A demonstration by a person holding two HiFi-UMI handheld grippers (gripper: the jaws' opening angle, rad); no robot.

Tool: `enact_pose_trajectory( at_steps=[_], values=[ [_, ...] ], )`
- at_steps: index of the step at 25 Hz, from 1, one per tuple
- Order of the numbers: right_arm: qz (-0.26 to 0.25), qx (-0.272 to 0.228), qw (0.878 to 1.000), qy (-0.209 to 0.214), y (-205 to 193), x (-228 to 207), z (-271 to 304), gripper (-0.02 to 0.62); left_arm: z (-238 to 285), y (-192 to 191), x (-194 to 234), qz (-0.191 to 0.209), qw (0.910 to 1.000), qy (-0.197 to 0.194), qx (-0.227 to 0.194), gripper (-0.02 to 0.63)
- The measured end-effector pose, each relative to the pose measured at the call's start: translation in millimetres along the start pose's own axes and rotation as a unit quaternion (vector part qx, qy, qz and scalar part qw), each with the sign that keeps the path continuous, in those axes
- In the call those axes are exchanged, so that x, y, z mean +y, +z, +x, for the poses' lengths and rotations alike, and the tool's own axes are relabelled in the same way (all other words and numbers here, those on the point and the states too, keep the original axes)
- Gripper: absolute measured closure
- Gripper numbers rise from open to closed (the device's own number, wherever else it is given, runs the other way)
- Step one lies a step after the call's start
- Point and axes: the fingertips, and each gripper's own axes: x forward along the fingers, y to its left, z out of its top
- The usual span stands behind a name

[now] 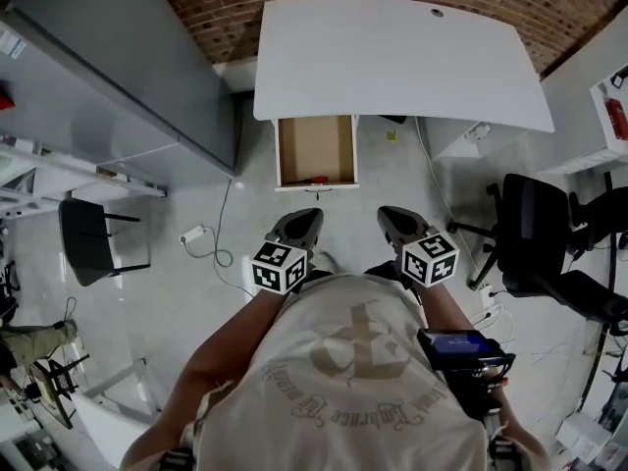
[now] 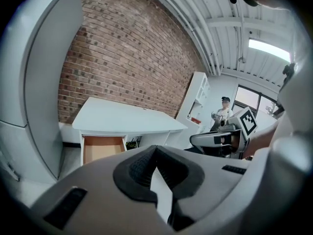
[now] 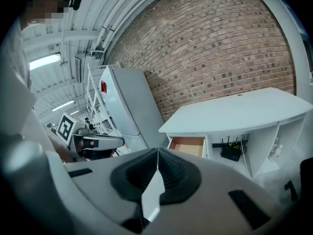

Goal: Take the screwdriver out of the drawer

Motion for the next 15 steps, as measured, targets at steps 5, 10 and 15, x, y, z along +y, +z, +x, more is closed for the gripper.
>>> enact_pose_trajectory(
  at_steps=[5, 10, 15],
  values=[
    [-0.005, 0.011, 1.000, 0.018, 6.5, 3.8, 21.4, 0.571, -8.8, 3.2, 20.5, -0.013, 0.9996, 0.025, -0.005, 0.586],
    [-0.002, 0.023, 0.999, 0.038, 8.0, 4.8, 42.7, 0.571, -13.4, -2.0, 37.8, -0.031, 0.9982, 0.051, 0.003, 0.586],
    [0.002, 0.034, 0.998, 0.054, 8.7, -5.9, 60.2, 0.571, -6.3, -1.0, 51.8, -0.038, 0.9966, 0.072, 0.011, 0.586]
  ],
)
